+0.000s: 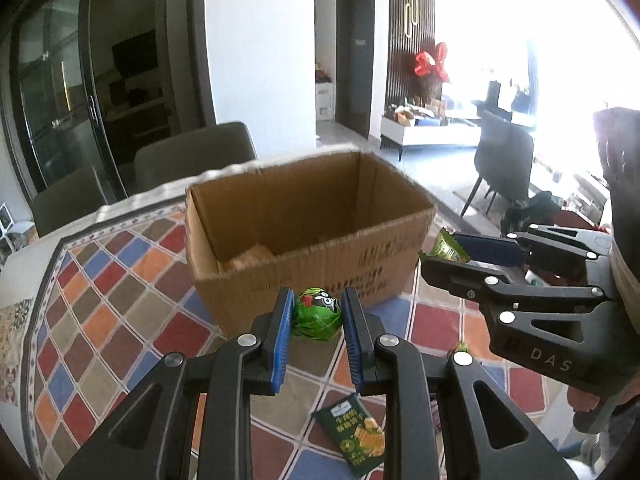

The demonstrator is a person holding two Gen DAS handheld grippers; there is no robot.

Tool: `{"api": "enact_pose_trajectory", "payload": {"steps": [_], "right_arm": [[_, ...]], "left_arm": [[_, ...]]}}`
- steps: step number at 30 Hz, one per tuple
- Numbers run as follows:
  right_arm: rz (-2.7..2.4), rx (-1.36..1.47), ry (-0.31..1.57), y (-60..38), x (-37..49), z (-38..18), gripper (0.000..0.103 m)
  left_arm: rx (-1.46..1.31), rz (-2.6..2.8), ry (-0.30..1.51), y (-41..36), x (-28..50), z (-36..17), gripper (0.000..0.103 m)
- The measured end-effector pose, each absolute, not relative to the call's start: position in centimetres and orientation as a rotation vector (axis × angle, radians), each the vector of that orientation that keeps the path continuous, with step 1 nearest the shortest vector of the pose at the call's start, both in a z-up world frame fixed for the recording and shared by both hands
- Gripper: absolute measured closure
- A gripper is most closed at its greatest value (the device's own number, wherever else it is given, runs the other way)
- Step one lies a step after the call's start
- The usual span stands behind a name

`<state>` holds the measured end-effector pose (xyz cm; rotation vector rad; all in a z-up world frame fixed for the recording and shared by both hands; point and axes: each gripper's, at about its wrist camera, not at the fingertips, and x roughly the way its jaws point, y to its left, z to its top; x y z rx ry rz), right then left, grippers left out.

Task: Organize snacks
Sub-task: 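Lift the lollipop and snack packet and carry both over the box, then open both tools to release the lollipop and snack packet into the box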

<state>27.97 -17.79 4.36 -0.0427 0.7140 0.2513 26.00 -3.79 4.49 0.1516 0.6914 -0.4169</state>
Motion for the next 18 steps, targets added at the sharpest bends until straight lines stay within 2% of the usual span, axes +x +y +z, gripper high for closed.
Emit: {"api": "enact_pose_trajectory", "payload": {"steps": [10, 18], "right_arm": [[0.264, -0.065, 0.624, -17.6, 29.3, 8.0, 0.070], [0.255, -0.103, 0.602, -17.3, 31.3, 9.7, 0.070]], "left_arm": [[0.120, -0.407, 0.635, -3.8, 28.0, 8.4, 0.078], [0.114, -0.391, 0.648, -3.8, 30.9, 9.6, 0.078]]}}
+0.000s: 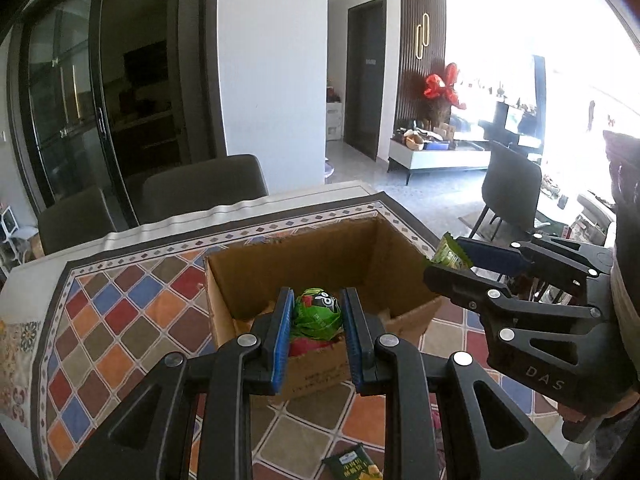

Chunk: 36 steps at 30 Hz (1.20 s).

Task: Organize snacks
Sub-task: 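Open both tools to release the lollipop and snack packet into the box, then withdraw both open tools from the box toward the remaining snacks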

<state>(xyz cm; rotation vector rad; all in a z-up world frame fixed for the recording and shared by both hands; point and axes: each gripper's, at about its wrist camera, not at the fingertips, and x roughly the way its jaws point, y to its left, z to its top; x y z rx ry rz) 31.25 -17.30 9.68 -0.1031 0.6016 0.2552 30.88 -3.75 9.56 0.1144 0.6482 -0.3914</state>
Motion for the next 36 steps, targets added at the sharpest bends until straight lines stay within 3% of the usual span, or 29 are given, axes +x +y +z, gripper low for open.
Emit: {"api": "enact_pose_trajectory", "payload": {"steps": [18, 21, 23, 24, 29, 36], "right_arm": [[0.245, -0.094, 0.673, -17.7, 37.7, 8.0, 0.070], [0.245, -0.100, 0.687, -17.7, 38.3, 7.6, 0.064], [0.233, -0.103, 0.700, -17.7, 38.5, 7.4, 0.047], [0.222, -0.101, 0.698, -17.8, 38.4, 7.3, 0.045], [0.215, -0.106, 0.690, -18.0, 37.0, 7.3, 0.045], [0.228, -0.122, 0.672, -18.2, 34.6, 7.8, 0.045]], "left_arm": [[0.109, -0.343, 0.730, -4.0, 37.2, 7.7, 0.078], [0.106, -0.320, 0.730, -3.9, 37.4, 7.5, 0.065], [0.097, -0.316, 0.729, -3.8, 37.2, 7.5, 0.057], [0.097, -0.305, 0.726, -3.7, 37.0, 7.4, 0.057], [0.128, -0.266, 0.710, -3.7, 35.2, 7.1, 0.050], [0.128, -0.251, 0.702, -3.7, 32.0, 6.9, 0.049]]}}
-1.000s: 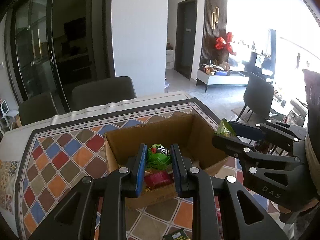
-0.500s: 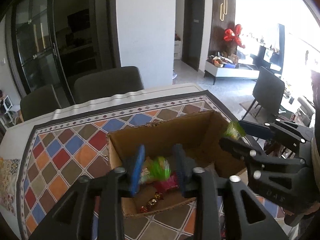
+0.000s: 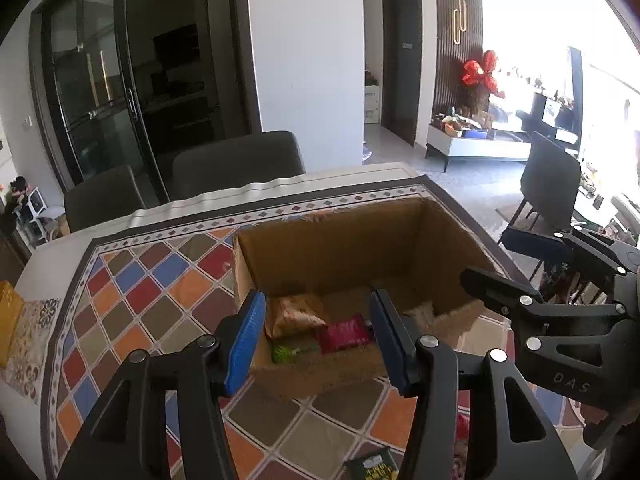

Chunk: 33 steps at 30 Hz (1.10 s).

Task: Organize snacks
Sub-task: 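Withdraw both open tools from the box toward the remaining snacks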

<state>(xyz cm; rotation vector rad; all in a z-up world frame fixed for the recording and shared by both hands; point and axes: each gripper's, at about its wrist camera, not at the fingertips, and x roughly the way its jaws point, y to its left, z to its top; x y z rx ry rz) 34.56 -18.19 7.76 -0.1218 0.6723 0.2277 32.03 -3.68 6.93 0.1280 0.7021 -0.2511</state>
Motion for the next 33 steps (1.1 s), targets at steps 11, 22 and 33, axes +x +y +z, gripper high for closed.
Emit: {"api": "enact_pose_trajectory", "payload": {"steps": [11, 22, 33], "right_arm": [[0.264, -0.100, 0.652, -18.8, 29.8, 7.8, 0.043], [0.270, -0.096, 0.664, -19.5, 26.3, 6.4, 0.037], [0.287, -0.096, 0.726, -19.8, 24.2, 3.9, 0.036]], "left_arm": [[0.130, -0.260, 0.657, -3.9, 26.9, 7.4, 0.043], [0.103, -0.266, 0.663, -4.1, 23.0, 5.8, 0.036], [0.095, -0.243, 0.691, -4.1, 20.4, 3.7, 0.029]]}}
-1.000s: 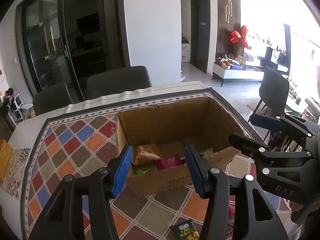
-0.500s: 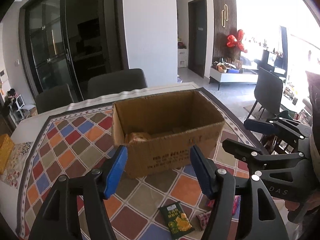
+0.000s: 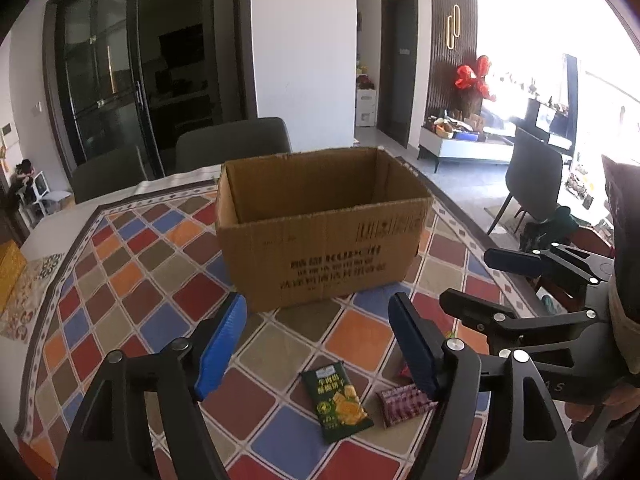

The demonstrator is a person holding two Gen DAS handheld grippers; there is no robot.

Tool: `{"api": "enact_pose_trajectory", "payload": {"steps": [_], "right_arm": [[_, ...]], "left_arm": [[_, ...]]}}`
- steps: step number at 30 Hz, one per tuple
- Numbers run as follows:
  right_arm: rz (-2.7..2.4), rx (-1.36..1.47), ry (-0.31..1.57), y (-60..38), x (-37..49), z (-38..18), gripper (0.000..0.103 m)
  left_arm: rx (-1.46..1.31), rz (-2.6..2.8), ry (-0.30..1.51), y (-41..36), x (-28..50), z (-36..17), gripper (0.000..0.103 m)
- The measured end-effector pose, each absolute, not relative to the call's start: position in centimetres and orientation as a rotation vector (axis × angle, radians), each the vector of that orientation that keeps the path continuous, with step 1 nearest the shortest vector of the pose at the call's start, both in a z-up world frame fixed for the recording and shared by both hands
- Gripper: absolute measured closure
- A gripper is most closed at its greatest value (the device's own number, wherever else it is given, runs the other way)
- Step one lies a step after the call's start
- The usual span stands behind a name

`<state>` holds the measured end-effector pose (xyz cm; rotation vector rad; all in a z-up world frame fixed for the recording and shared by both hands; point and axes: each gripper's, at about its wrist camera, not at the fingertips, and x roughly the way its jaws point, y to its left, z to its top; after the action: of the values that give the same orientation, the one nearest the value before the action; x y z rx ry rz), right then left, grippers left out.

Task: Organize snacks
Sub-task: 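Withdraw both open tools from the box toward the remaining snacks, then grasp the green cracker packet with the left tool while the right tool grasps the second green lollipop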

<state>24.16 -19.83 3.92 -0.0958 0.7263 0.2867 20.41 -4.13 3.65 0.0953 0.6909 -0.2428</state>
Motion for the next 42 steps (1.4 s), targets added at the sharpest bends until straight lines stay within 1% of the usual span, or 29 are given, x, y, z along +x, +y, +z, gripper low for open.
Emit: {"api": "enact_pose_trajectory", "payload": {"steps": [8, 21, 31, 42], "right_arm": [[0.286, -0.115, 0.776, -19.7, 22.4, 1.5, 0.036], [0.254, -0.218, 0.725, -19.3, 19.5, -1.9, 0.036], [0.237, -0.332, 0.725, -18.9, 18.4, -4.8, 0.036], [0.157, -0.131, 0.759, -21.6, 20.1, -5.9, 0.036]], "left_arm": [[0.062, -0.248, 0.734, -4.0, 18.7, 0.8, 0.028], [-0.019, -0.192, 0.748, -3.7, 16.4, -3.3, 0.028], [0.037, -0.120, 0.730, -4.6, 16.0, -5.5, 0.028], [0.022, -0.099, 0.787, -5.1, 18.1, -7.6, 0.028]]}}
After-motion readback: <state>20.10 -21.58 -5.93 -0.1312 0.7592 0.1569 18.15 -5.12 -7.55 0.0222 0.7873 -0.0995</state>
